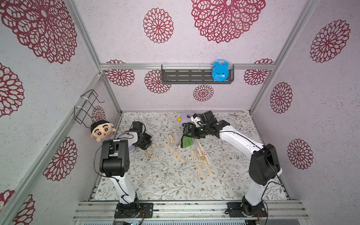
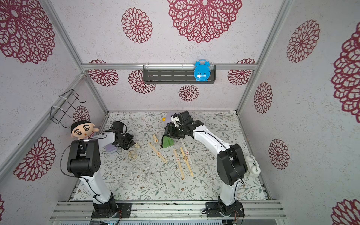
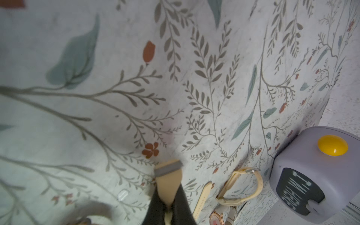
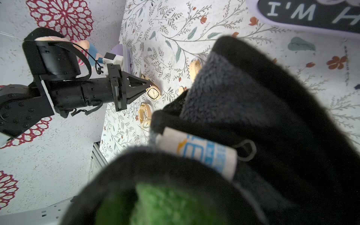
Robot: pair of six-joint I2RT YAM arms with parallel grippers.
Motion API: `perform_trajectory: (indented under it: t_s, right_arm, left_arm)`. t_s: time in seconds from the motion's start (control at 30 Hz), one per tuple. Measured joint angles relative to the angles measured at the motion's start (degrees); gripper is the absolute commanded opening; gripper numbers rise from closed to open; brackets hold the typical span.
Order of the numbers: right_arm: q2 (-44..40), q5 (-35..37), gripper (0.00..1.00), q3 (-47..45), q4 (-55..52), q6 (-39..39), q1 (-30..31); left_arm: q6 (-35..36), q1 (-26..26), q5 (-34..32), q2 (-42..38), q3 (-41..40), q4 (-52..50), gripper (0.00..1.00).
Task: Wipe the watch dial
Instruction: Place the watch at the center of the board.
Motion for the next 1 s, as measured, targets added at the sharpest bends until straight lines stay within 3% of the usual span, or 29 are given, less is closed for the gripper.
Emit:
perform_trajectory:
  t_s: [0.13, 0.23, 0.53, 1.0]
  right_arm:
    - [0.0, 0.0, 0.00, 0.0, -0.4, 0.0, -0.2]
    - [0.0, 0.0, 0.00, 0.0, -0.6, 0.0, -0.2]
    - [0.0, 0.0, 0.00, 0.0, -0.9, 0.0, -0.3]
    - [-0.5, 0.0, 0.00, -1.1, -0.9, 0.0, -0.3]
  left_arm:
    - [1.4, 0.7, -0.9, 0.0, 0.0, -0.2, 0.19]
    - [2.5, 1.2, -1.4, 0.0, 0.0, -0.7, 0.36]
    - [2.7, 1.8, -2.4, -1.8, -0.3, -1.3, 0.99]
    - [1.3, -4.4, -8.9, -7.6, 4.5, -7.6, 0.98]
